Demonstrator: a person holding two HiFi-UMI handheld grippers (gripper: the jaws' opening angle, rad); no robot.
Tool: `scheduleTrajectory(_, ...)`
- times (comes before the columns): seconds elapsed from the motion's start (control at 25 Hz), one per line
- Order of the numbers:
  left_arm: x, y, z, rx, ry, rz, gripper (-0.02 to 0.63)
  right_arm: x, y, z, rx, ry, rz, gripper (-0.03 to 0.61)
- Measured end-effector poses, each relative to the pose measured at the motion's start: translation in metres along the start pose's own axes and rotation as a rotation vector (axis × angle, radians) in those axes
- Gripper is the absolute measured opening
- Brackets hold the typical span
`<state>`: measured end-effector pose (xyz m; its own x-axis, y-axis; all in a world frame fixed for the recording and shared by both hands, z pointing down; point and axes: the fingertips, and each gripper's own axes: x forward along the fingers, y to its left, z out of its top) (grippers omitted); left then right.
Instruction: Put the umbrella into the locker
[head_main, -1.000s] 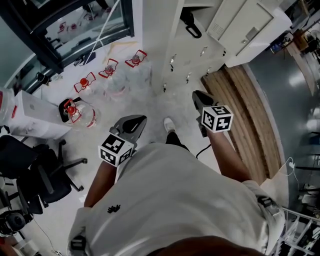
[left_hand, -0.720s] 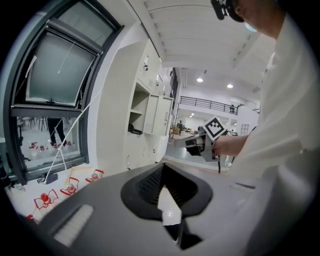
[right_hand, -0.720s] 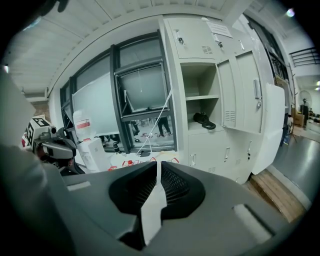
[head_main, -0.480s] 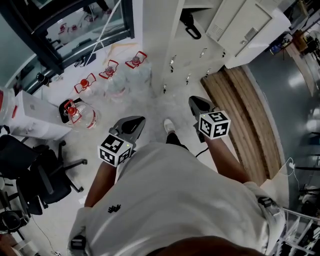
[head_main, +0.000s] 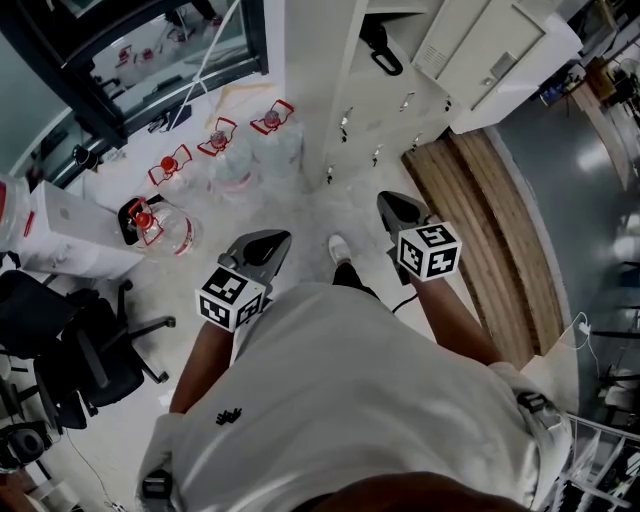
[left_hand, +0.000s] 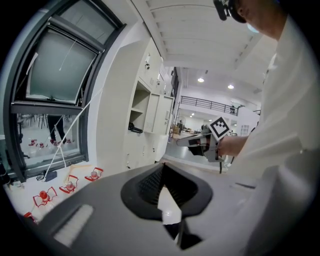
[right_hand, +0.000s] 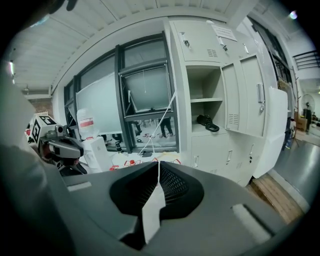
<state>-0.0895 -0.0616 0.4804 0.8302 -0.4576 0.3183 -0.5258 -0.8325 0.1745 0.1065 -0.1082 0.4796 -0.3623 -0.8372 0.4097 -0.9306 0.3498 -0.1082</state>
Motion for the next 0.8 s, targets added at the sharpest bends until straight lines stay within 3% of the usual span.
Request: scheduleTrajectory(0.8,0.0043,-0.0004,-0.0078,-0.017,0.030,0.019,0.055,0.0060,-0.0026,0.0084,-0.053,-0.009,0.019,0.005)
